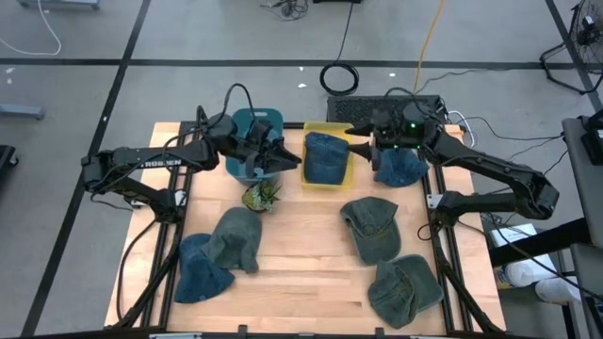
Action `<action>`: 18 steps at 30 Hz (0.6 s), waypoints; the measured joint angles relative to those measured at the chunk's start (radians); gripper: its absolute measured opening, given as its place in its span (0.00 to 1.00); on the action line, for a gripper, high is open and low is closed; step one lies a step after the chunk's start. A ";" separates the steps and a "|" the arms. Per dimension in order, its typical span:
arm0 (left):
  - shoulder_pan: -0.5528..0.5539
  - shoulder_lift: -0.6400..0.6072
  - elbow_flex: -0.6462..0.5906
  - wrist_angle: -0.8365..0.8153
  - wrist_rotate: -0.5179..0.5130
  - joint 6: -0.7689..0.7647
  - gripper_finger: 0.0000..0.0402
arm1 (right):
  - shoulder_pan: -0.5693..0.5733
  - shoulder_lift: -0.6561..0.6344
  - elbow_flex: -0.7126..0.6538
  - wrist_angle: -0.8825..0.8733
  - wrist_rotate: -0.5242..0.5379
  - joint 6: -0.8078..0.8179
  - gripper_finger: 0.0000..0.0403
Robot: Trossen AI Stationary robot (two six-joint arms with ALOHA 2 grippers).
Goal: Pick & Place hat
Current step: Put the bottom blue cap into the yellow bin
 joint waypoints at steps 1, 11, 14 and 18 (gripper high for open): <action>0.000 0.000 0.000 0.020 0.004 -0.003 0.45 | 0.001 -0.007 0.000 0.028 0.000 0.028 0.62; 0.004 -0.042 0.000 -0.002 0.226 -0.016 0.71 | 0.016 -0.095 0.000 0.250 -0.001 0.221 0.61; -0.002 -0.086 0.000 -0.082 0.238 0.013 0.68 | 0.028 -0.112 0.000 0.292 -0.001 0.239 0.61; -0.003 -0.162 0.000 -0.191 0.255 0.022 0.60 | 0.048 -0.123 0.000 0.310 -0.002 0.268 0.60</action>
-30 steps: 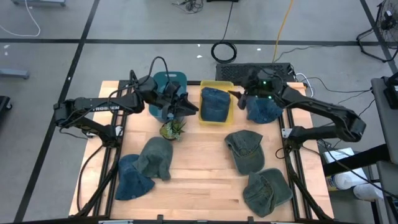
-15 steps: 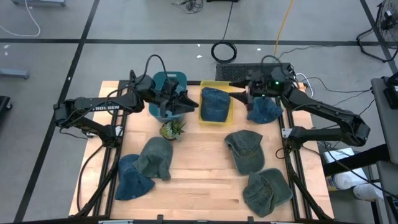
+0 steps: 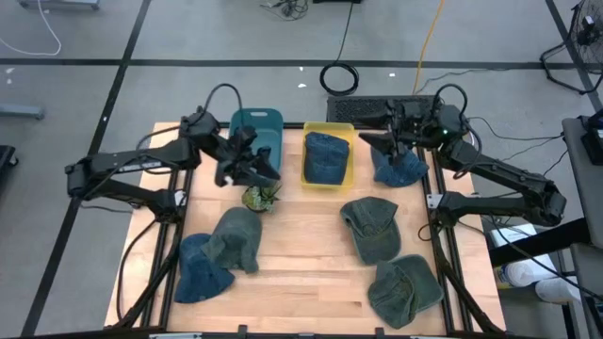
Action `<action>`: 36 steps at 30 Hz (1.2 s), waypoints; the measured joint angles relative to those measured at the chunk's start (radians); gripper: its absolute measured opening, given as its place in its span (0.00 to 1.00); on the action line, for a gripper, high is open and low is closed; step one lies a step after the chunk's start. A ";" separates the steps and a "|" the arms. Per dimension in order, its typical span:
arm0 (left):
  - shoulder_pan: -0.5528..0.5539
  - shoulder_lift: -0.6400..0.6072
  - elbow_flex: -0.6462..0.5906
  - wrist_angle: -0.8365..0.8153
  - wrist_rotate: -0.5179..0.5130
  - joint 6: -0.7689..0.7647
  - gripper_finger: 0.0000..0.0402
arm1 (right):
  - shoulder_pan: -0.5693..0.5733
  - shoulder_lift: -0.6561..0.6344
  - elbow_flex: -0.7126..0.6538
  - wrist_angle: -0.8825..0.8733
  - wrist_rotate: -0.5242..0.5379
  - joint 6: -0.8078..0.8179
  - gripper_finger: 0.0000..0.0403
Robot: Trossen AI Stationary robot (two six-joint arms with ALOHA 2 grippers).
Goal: Pick & Place hat
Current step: Put the bottom blue cap into the yellow bin
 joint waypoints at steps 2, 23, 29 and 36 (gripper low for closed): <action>-0.003 -0.042 0.000 -0.041 -0.004 -0.002 0.56 | 0.010 0.000 0.000 -0.001 0.000 0.013 0.60; -0.290 -0.210 0.000 -0.312 -0.306 -0.305 0.34 | 0.033 0.000 0.000 -0.005 -0.052 0.018 0.60; -0.387 -0.202 0.103 -0.633 -0.434 -0.290 0.34 | 0.033 0.000 0.000 -0.005 -0.056 0.017 0.60; -0.473 -0.118 0.394 -1.137 -0.639 -0.199 0.34 | 0.033 0.000 0.000 -0.007 -0.056 0.009 0.60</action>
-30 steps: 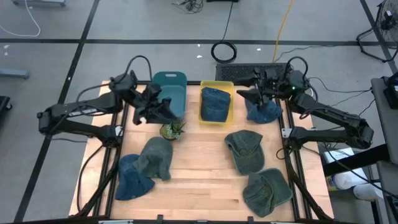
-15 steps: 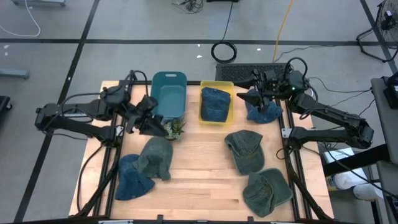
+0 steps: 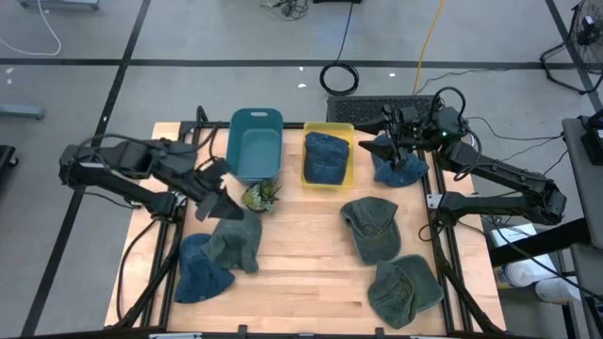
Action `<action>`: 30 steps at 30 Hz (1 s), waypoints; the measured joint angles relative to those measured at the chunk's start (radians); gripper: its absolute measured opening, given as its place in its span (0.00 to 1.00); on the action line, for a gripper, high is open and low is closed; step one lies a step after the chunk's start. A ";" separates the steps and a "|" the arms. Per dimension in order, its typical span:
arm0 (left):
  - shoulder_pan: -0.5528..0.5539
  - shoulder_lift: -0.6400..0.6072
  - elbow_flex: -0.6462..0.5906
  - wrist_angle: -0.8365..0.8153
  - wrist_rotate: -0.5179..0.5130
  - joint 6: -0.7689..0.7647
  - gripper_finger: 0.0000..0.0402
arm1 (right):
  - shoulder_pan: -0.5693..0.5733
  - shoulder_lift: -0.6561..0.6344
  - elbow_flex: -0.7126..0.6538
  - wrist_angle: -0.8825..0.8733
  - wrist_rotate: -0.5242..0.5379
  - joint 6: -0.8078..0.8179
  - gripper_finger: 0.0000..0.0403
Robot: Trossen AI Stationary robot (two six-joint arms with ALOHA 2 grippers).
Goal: Pick & Place hat
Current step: Put the bottom blue cap into the yellow bin
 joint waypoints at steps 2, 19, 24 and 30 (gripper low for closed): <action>-0.021 0.024 0.059 -0.074 -0.043 0.007 0.34 | 0.000 0.000 0.000 0.001 -0.001 0.000 0.60; -0.173 0.168 0.120 -0.589 -0.044 -0.106 0.34 | 0.000 0.000 0.000 -0.005 -0.100 -0.042 0.60; -0.217 0.194 0.120 -0.612 -0.072 -0.071 0.35 | 0.000 0.000 0.000 -0.004 -0.098 -0.007 0.60; -0.291 0.221 0.120 -0.727 -0.079 -0.076 0.46 | 0.000 0.000 0.000 -0.002 -0.094 0.030 0.60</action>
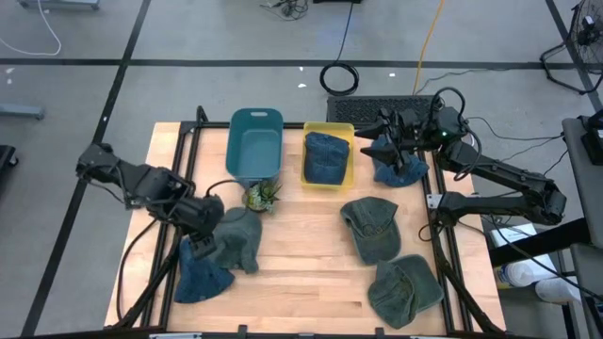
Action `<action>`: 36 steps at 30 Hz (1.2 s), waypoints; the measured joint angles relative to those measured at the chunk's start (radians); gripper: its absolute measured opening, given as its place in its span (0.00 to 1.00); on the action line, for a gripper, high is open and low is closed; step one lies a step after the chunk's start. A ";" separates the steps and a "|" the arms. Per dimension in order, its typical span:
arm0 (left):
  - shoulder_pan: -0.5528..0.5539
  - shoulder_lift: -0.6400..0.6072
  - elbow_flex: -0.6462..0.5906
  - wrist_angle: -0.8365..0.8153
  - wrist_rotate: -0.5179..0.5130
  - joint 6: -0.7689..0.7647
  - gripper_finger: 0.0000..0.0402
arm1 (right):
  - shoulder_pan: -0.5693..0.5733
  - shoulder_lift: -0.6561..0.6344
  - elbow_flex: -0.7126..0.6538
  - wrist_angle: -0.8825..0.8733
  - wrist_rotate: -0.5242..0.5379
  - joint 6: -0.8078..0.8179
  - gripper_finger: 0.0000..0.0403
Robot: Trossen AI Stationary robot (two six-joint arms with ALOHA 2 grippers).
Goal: Pick & Place hat
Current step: Put the bottom blue cap into the yellow bin
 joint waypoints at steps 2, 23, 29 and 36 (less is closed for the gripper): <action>-0.028 0.004 0.000 -0.012 -0.007 -0.007 0.52 | 0.000 0.000 0.000 0.001 0.003 0.014 0.60; -0.257 0.142 -0.201 -0.069 -0.084 -0.094 0.61 | 0.084 0.000 0.000 0.125 0.082 0.269 0.60; -0.299 0.142 -0.287 0.043 -0.084 -0.134 0.66 | 0.101 0.000 0.000 0.140 0.131 0.311 0.60; -0.344 0.142 -0.379 0.135 -0.066 -0.172 0.76 | 0.118 0.000 0.000 0.139 0.133 0.321 0.60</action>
